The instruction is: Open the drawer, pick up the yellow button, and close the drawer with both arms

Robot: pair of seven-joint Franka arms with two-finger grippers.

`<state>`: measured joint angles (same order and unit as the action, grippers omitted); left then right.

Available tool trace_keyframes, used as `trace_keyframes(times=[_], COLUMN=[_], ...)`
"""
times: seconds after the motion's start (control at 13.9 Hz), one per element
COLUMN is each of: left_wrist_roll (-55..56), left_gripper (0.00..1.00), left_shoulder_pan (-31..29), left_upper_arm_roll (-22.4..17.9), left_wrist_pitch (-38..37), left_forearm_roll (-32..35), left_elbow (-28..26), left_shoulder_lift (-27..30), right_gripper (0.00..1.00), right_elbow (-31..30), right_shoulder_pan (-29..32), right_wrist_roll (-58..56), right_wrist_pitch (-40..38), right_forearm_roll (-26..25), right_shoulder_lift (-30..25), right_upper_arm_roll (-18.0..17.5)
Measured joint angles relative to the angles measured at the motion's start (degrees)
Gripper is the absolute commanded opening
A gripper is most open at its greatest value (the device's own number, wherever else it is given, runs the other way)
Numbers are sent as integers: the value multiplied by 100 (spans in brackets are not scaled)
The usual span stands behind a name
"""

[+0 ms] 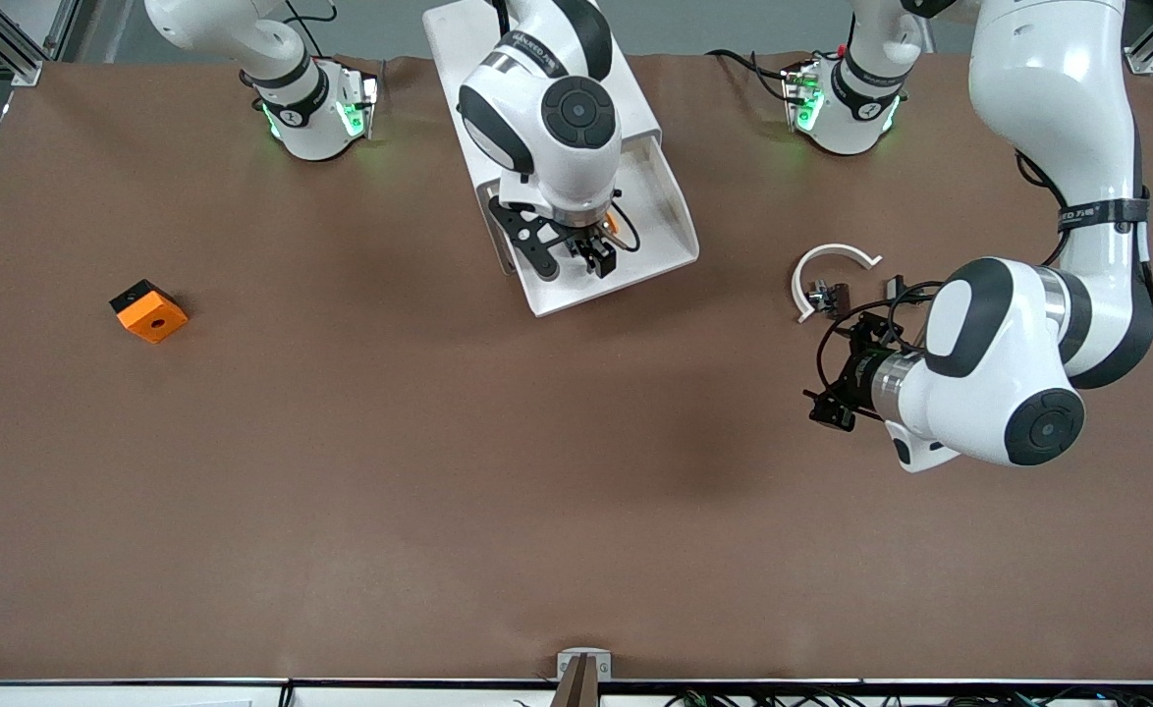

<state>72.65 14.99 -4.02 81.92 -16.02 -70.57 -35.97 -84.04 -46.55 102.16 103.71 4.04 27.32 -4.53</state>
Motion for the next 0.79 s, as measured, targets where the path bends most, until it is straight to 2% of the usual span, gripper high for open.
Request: trace_keyframes(times=[0.14, 0.29, 0.43, 0.58, 0.79], left_wrist_roll=[-503, -1210, -2032, -2400, -2639], left_gripper=[100, 100, 100, 100, 100], left_shoulder_pan=[16, 13, 28, 140, 309], left_upper_arm_roll=[0, 1, 17, 68, 396], left_wrist_pitch=[44, 103, 207, 383, 931], left_forearm_roll=[21, 26, 26, 69, 189], left_elbow=[0, 4, 8, 5, -142], left_shoulder_lift=[0, 8, 84, 288, 543], right_gripper=[38, 19, 12, 12, 12], right_elbow=[2, 5, 21, 26, 107], right_shoulder_pan=[-18, -22, -22, -23, -21], right_wrist_roll=[0, 0, -3, -5, -6], right_wrist_pitch=[0, 1, 2, 3, 1], right_forearm_roll=[0, 0, 0, 0, 0], right_shoulder_lift=[2, 2, 1, 1, -2], right_upper_arm_roll=[0, 0, 0, 0, 28])
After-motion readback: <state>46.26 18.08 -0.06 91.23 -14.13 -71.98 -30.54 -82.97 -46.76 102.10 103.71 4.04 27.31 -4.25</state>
